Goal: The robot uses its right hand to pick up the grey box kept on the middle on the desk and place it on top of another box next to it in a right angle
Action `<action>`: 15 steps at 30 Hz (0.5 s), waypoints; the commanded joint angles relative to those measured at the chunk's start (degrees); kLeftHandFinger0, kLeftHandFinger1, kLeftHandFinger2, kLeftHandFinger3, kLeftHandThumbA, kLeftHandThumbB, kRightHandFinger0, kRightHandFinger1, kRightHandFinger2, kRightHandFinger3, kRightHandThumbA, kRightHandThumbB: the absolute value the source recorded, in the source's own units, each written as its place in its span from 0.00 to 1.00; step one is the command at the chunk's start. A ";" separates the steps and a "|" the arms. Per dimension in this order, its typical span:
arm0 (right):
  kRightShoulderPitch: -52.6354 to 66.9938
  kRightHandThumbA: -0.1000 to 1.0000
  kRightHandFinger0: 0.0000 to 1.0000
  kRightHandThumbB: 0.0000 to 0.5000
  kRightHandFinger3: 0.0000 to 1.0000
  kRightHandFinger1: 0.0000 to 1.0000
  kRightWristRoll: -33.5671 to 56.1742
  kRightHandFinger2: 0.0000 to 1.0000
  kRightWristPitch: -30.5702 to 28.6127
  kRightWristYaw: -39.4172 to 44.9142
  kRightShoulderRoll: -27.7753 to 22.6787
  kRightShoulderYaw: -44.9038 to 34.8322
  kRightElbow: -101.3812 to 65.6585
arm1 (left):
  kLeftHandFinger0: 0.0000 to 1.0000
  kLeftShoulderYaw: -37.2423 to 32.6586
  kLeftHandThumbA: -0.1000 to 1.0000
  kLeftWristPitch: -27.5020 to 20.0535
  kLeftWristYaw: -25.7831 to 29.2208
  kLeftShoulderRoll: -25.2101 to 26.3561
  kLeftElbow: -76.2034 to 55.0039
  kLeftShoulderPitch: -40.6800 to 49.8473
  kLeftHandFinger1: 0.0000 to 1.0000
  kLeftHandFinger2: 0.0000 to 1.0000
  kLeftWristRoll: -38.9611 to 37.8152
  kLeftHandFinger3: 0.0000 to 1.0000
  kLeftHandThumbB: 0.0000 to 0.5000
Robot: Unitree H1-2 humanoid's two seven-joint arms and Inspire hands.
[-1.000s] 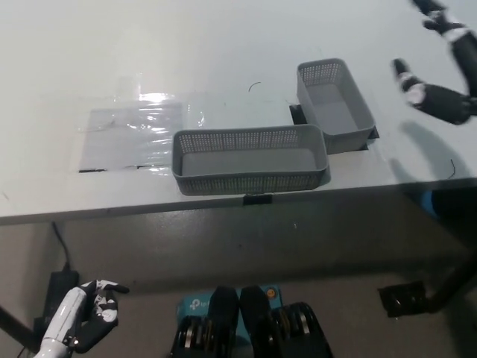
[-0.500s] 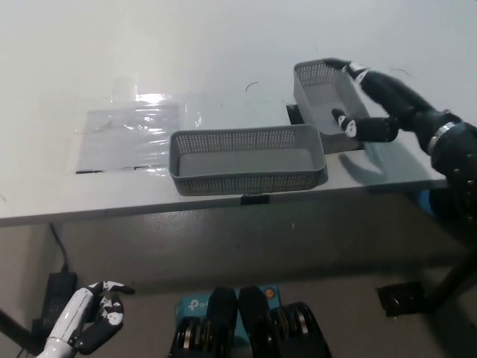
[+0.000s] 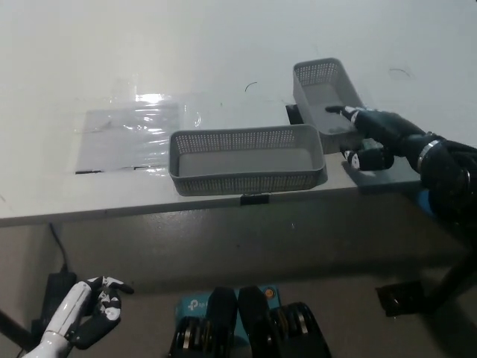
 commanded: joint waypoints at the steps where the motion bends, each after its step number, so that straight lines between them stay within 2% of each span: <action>1: -4.09 0.37 1.00 0.68 1.00 1.00 -3.48 1.00 -4.19 0.51 -0.42 0.64 1.80 | 0.21 0.00 0.28 -0.99 -0.98 1.33 -1.60 -0.20 0.13 0.19 0.43 0.46 0.29; 3: -4.20 0.36 1.00 0.67 1.00 1.00 -5.25 1.00 -3.66 0.89 -0.16 1.82 3.44 | 0.23 -0.10 0.31 0.79 -1.30 1.38 -2.68 -0.30 0.16 0.22 0.68 0.48 0.30; 5: -4.31 0.35 1.00 0.67 1.00 1.00 -6.08 1.00 -4.59 0.34 0.05 2.22 4.58 | 0.23 -0.15 0.31 0.34 -1.50 1.43 -2.50 -0.35 0.16 0.22 0.57 0.49 0.30; 6: -4.61 0.34 1.00 0.66 1.00 1.00 -6.43 1.00 -5.20 0.05 0.22 2.45 5.50 | 0.23 -0.56 0.31 -0.20 -1.56 1.83 -2.49 -0.72 0.16 0.22 1.43 0.49 0.26; 9: -4.68 0.35 1.00 0.70 1.00 1.00 -8.36 1.00 -5.89 -0.39 1.35 3.91 7.08 | 0.24 -0.62 0.35 0.36 -1.56 1.55 -2.65 -0.54 0.16 0.21 1.44 0.48 0.28; 11: -4.84 0.36 1.00 0.68 1.00 1.00 -9.74 1.00 -6.80 -0.96 1.89 4.88 8.09 | 0.24 -0.74 0.36 0.72 -1.70 1.45 -3.02 -0.51 0.16 0.22 1.49 0.49 0.29; 13: -4.98 0.32 1.00 0.69 1.00 1.00 -10.95 1.00 -7.46 -1.33 2.51 5.62 8.32 | 0.24 -0.58 0.36 0.47 -1.93 1.21 -2.97 -0.57 0.15 0.20 0.73 0.46 0.29; 15: -5.56 0.28 1.00 0.64 1.00 1.00 -12.26 1.00 -8.17 -1.67 3.01 6.51 8.71 | 0.22 -0.78 0.37 -0.20 -1.96 1.41 -2.56 -0.96 0.14 0.19 1.21 0.46 0.29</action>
